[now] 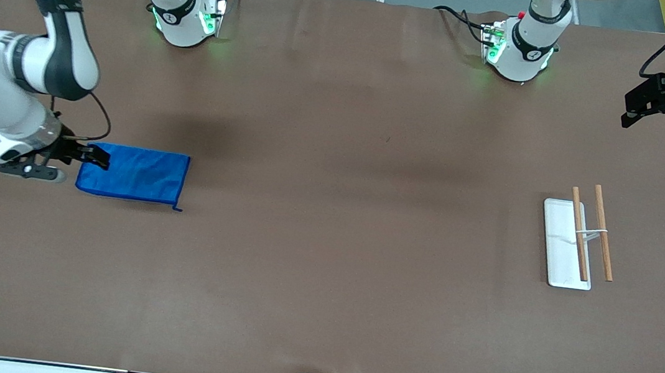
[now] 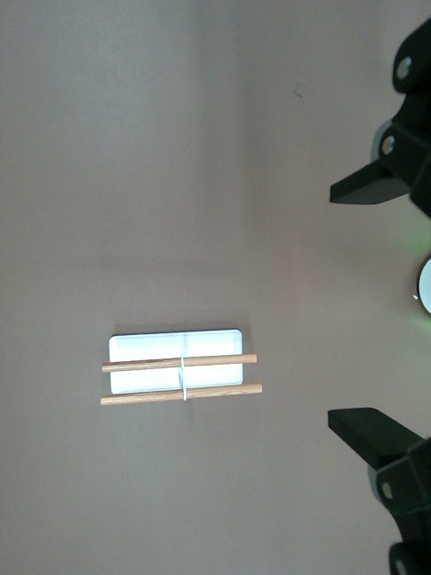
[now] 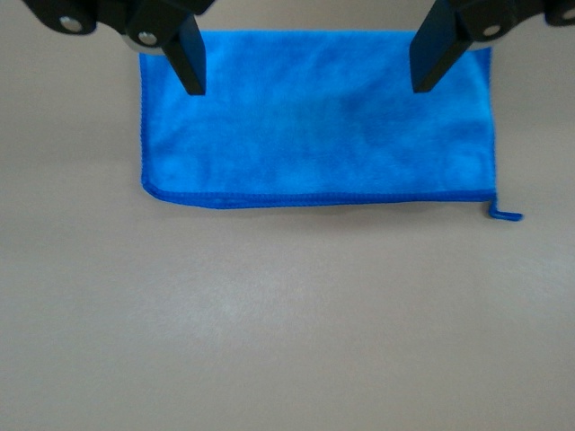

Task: Right arm passes towel to left arm to hang
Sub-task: 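Lower the right gripper onto the blue towel's edge and grasp it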

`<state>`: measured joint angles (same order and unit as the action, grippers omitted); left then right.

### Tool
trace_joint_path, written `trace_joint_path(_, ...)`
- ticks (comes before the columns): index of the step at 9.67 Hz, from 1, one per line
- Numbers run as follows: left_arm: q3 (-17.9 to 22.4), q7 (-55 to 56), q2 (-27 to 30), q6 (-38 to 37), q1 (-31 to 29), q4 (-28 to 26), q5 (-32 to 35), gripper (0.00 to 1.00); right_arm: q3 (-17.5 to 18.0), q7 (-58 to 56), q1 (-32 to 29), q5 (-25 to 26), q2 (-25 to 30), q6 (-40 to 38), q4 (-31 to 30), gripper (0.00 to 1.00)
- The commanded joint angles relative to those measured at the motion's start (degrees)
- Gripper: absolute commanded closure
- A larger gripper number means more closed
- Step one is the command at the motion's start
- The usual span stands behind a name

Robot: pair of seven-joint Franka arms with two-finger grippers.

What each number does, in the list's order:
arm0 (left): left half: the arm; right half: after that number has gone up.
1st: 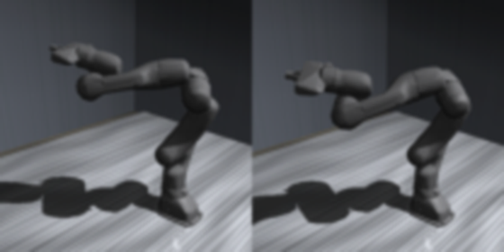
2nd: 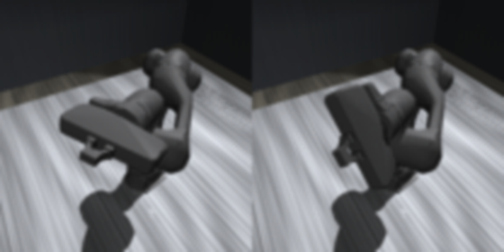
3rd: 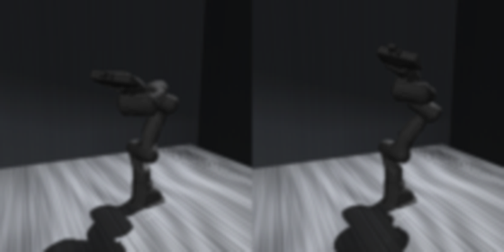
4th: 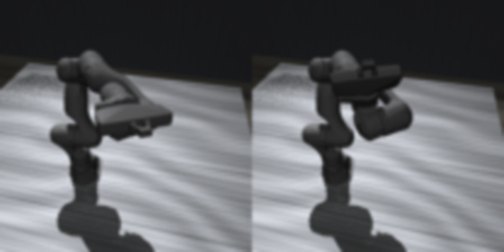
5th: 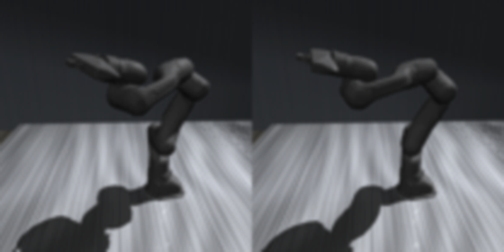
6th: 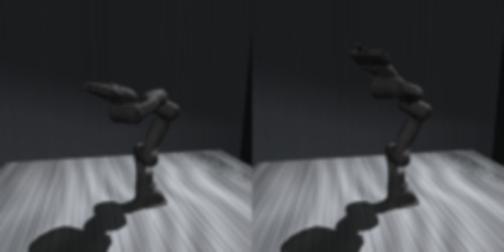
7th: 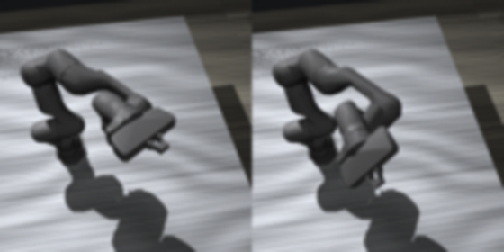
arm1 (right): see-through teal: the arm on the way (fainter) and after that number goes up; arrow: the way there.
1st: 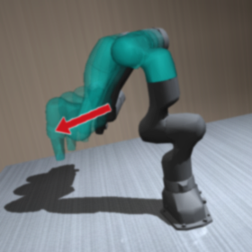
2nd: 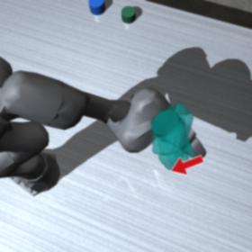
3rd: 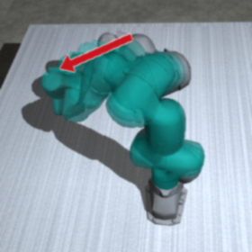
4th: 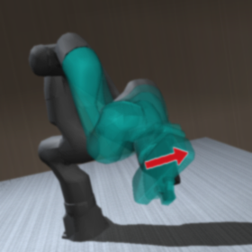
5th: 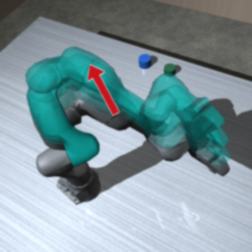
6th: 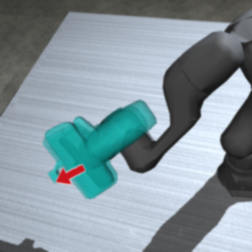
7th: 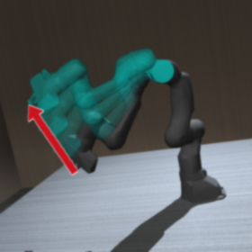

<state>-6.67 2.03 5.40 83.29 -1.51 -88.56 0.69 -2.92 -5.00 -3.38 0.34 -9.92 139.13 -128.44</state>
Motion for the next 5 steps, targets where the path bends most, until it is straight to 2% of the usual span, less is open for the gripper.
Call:
trace_joint_path(1,-0.1,-1.0,-0.9,-1.1,-0.2,-0.4,-0.5,0.00,0.0,-5.4,-1.9,0.5,-3.5,8.9,-3.9,0.00)
trace_joint_path(3,-0.1,-1.1,-0.9,-1.1,-0.2,-0.4,-0.6,0.00,0.0,-5.6,-2.1,0.5,-7.3,17.3,-6.8,0.00)
trace_joint_path(5,-0.1,-1.1,-0.9,-1.2,-0.2,-0.5,-0.6,0.00,0.0,-5.5,-2.0,0.5,-9.2,19.1,-7.0,0.02)
